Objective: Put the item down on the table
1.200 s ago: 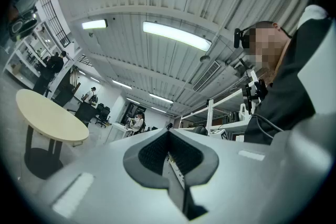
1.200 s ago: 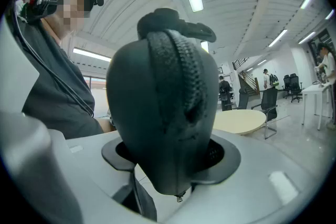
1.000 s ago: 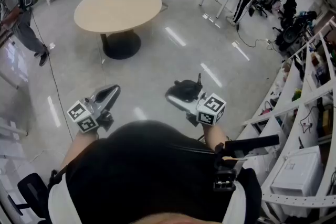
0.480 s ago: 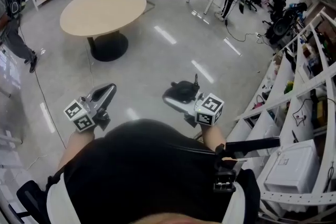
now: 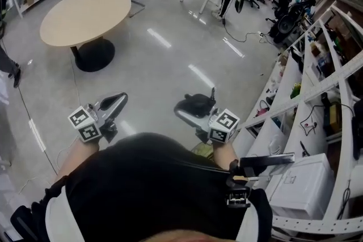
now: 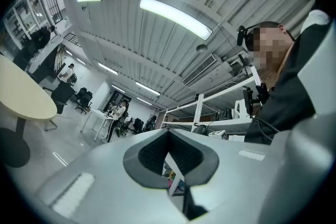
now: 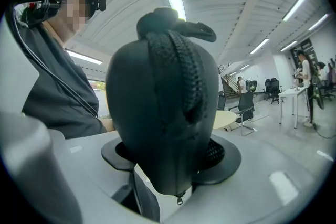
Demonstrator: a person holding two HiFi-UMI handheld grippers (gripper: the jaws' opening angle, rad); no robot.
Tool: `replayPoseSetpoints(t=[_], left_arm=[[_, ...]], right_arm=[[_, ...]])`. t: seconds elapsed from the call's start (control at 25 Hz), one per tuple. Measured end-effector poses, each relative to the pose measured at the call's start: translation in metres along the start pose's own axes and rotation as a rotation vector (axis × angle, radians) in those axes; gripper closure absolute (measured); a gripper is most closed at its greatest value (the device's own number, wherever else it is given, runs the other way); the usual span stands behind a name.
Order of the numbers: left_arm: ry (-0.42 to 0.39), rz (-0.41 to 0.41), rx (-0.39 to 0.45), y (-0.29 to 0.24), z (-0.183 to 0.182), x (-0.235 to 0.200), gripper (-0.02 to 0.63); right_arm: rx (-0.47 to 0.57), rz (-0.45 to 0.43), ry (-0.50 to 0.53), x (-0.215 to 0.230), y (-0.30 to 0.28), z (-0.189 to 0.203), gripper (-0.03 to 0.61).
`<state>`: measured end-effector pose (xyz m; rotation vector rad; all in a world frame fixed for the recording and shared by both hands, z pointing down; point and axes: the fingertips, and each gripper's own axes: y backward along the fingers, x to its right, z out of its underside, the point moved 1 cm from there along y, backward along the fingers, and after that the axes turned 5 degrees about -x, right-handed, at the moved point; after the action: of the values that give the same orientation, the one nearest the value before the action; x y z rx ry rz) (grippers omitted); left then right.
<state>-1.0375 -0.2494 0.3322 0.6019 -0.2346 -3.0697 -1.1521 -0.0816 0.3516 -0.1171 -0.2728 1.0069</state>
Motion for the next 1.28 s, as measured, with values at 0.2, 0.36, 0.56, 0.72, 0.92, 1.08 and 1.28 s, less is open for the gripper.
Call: replayPoseSetpoints(t=[0.2,0.36,0.56,0.72,0.92,1.08,1.28], left_arm=[[0.006,0.024,-0.045,-0.025,0.003,-0.024,0.618],[0.040,0.017,-0.025,-0.028,-0.005,-0.076,0.618],[0.063,0.041,-0.023,-0.038,-0.033,-0.166,0.618],[0.013,0.067,-0.057,-0.049,-0.077,-0.245,0.618],[-0.027,0.079,-0.079,-0.056,-0.129,-0.333,0.618],[0.008,0.062,-0.072,-0.068,-0.141,-0.384,0.618],[0.047,0.028,-0.090,-0.099,-0.133,-0.441,0.618]], right_arm=[[0.013,0.019,-0.061,0.035,-0.008,0.009,0.278],[-0.005,0.029,-0.074,0.064,-0.041,0.009,0.278],[-0.018,0.056,-0.051,0.115,-0.113,-0.022,0.278],[-0.027,0.064,-0.008,0.161,-0.185,-0.060,0.278],[0.023,0.081,0.007,0.216,-0.260,-0.106,0.278],[-0.028,0.055,-0.004,0.247,-0.294,-0.103,0.278],[-0.031,0.053,-0.072,0.316,-0.312,-0.099,0.278]])
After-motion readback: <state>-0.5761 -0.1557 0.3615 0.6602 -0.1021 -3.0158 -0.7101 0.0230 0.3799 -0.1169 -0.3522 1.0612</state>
